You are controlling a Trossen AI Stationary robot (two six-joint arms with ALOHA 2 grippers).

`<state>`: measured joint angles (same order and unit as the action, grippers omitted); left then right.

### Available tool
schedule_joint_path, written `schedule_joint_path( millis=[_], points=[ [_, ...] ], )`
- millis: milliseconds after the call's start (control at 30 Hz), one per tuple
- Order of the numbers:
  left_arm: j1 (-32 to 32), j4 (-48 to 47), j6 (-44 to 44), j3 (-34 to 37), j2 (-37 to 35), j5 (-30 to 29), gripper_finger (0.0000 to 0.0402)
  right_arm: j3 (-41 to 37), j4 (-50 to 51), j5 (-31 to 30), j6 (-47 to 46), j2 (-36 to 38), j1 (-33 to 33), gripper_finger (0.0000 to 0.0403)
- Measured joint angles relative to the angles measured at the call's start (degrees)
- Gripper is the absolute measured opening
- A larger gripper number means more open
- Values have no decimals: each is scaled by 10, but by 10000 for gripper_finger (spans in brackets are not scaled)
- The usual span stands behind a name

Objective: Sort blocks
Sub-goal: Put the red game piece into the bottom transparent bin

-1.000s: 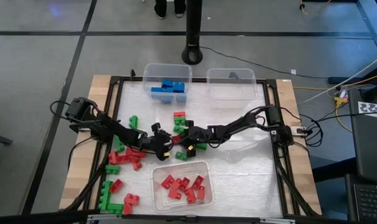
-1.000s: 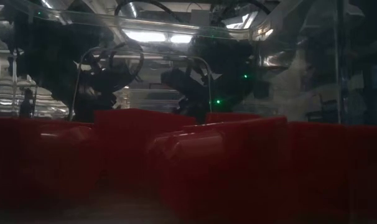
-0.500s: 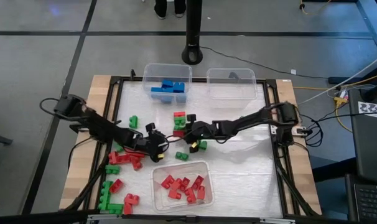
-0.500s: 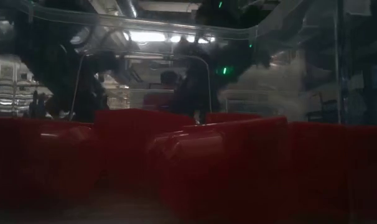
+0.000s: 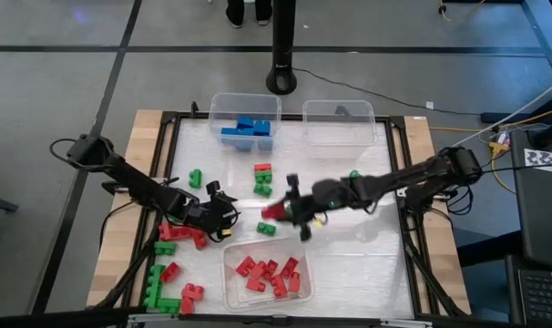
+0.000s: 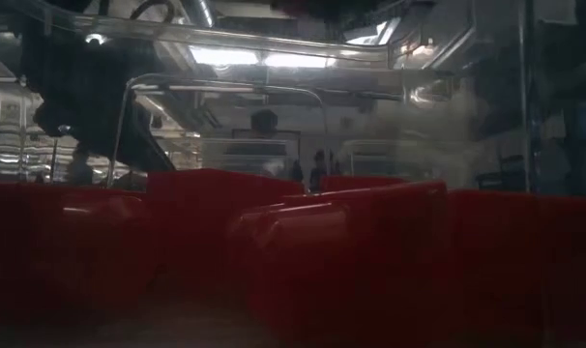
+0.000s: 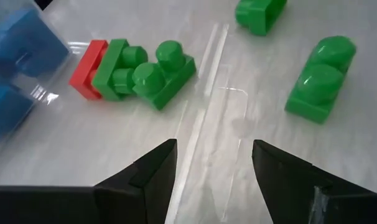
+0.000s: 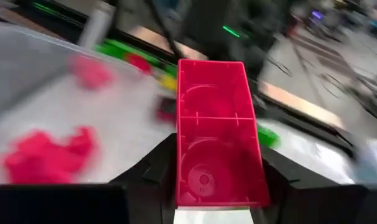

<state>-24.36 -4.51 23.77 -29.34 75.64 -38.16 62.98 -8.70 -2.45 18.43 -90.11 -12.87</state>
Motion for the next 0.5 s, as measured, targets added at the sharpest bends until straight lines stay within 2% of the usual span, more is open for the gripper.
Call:
schedule_joint_path(
  millis=[267,400,500],
  points=[
    [0,5,5,0,0,-2,198,-1,-11,5,-1,-10,-100,142],
    [0,7,9,0,0,-3,198,0,-13,-27,-1,-14,-123,142],
    [0,7,10,0,0,-2,198,0,-17,-29,-3,-20,-128,147]
  ],
)
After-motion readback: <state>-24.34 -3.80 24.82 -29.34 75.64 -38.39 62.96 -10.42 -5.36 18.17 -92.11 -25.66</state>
